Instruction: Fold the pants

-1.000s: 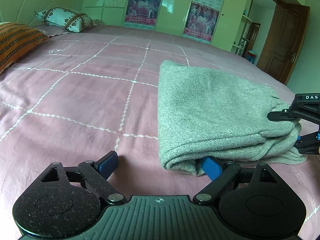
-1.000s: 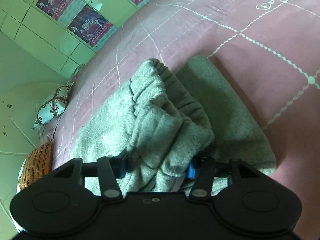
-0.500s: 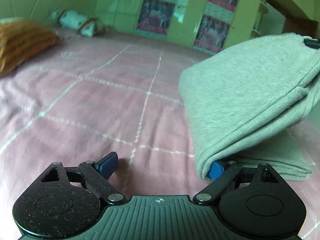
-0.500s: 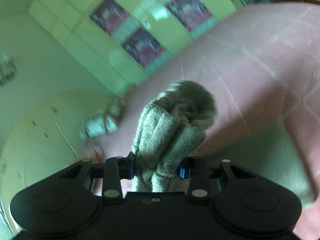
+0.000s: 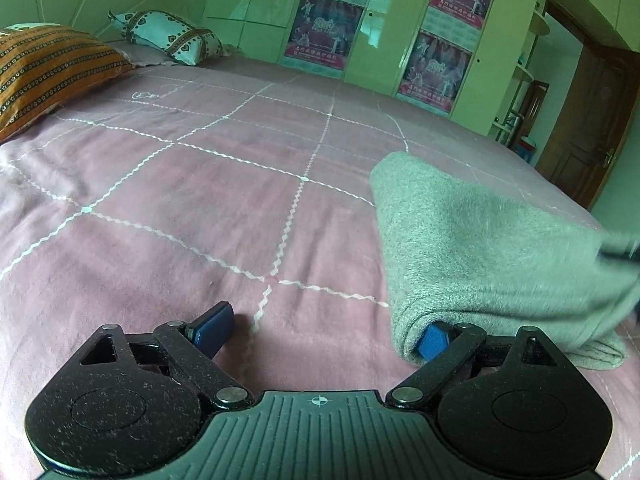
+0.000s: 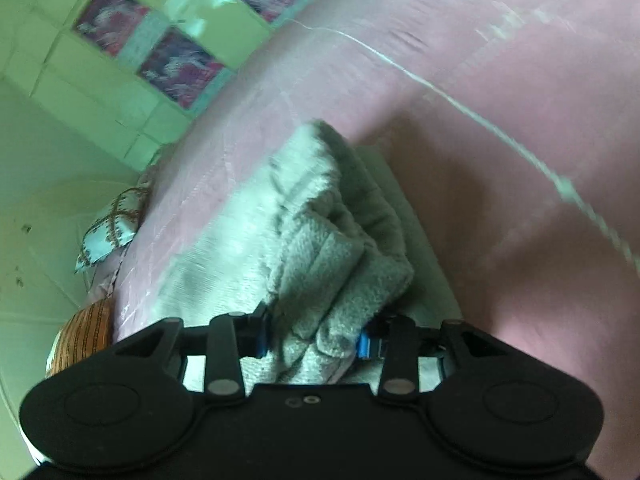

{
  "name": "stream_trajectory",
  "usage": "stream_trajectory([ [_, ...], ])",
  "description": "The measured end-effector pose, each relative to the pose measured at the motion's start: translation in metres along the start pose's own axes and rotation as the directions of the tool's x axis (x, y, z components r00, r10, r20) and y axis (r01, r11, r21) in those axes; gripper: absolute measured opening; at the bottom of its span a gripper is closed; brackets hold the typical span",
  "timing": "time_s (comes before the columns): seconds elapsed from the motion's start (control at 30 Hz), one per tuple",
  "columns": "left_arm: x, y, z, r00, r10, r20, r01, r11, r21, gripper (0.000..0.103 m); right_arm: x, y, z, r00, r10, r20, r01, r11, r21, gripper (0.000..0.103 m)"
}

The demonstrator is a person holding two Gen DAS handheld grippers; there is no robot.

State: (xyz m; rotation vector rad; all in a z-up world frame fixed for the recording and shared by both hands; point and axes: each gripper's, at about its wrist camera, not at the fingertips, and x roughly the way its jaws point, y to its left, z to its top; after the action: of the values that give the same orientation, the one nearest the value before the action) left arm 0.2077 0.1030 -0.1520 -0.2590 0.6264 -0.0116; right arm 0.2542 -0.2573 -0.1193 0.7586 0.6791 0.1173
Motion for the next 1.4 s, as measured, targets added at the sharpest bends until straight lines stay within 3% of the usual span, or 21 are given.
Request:
stream_trajectory([
  [0.1,0.0,-0.001,0.0,1.0,0.002,0.001,-0.002,1.0,0.003,0.093,-0.014,0.017,0.007,0.993,0.094,0.071,-0.092,0.995,-0.037,0.029],
  [0.17,0.0,-0.001,0.0,1.0,0.001,0.0,-0.001,1.0,0.005,0.093,-0.008,0.003,0.002,0.996,0.059,0.06,-0.058,0.998,-0.014,0.029],
  [0.23,0.001,-0.002,0.0,1.0,0.003,-0.01,-0.003,1.0,0.015,0.093,0.014,-0.03,-0.009,0.998,-0.039,-0.045,0.044,0.994,0.096,0.029],
  [0.27,0.001,-0.003,0.001,1.0,0.009,-0.015,-0.008,1.0,0.021,0.094,0.019,-0.045,-0.015,0.997,-0.032,-0.068,0.042,0.989,0.145,0.028],
  [0.37,0.002,-0.001,0.002,1.0,0.008,-0.022,-0.007,1.0,0.014,0.094,0.013,-0.035,-0.016,0.999,-0.028,-0.038,0.031,0.996,0.087,0.03],
  [0.53,0.002,-0.002,0.002,1.0,0.007,-0.029,-0.007,1.0,0.017,0.095,0.011,-0.042,-0.022,1.0,-0.027,-0.005,0.028,0.991,0.129,0.029],
  [0.67,0.003,0.001,0.002,1.0,0.006,-0.029,-0.006,1.0,0.005,0.095,-0.011,-0.028,-0.027,0.998,0.014,0.065,-0.02,0.995,0.095,0.029],
  [0.77,0.005,-0.003,0.003,0.999,0.012,-0.038,-0.011,1.0,0.025,0.097,0.006,-0.047,-0.025,1.0,-0.026,-0.015,0.028,0.987,0.161,0.028],
  [0.8,0.005,-0.004,0.003,0.999,0.017,-0.042,-0.016,0.999,0.035,0.097,0.007,-0.051,-0.024,1.0,-0.009,-0.014,0.011,0.985,0.174,0.028],
  [0.9,0.006,-0.002,0.003,0.999,0.014,-0.048,-0.012,0.999,0.04,0.097,-0.002,-0.044,-0.019,0.999,0.007,-0.048,-0.001,0.994,0.111,0.033],
  [0.97,0.005,-0.004,0.003,0.999,0.018,-0.052,-0.016,0.999,0.046,0.097,-0.017,-0.039,-0.02,0.999,-0.016,-0.028,0.017,0.999,0.039,0.043],
  [1.17,-0.019,-0.005,0.001,0.989,0.044,-0.141,-0.029,0.994,0.104,0.103,-0.059,-0.034,-0.025,0.999,-0.047,0.005,0.048,0.995,-0.088,0.045],
  [1.3,-0.048,0.005,0.007,0.998,0.044,-0.047,-0.041,0.997,0.068,0.103,-0.088,-0.025,-0.018,0.994,-0.041,0.101,0.055,0.989,-0.137,0.043],
  [1.4,-0.048,0.003,0.016,1.0,0.028,0.014,-0.028,1.0,0.012,0.103,-0.081,-0.01,-0.011,0.995,0.029,0.093,-0.013,0.986,-0.166,0.039],
])
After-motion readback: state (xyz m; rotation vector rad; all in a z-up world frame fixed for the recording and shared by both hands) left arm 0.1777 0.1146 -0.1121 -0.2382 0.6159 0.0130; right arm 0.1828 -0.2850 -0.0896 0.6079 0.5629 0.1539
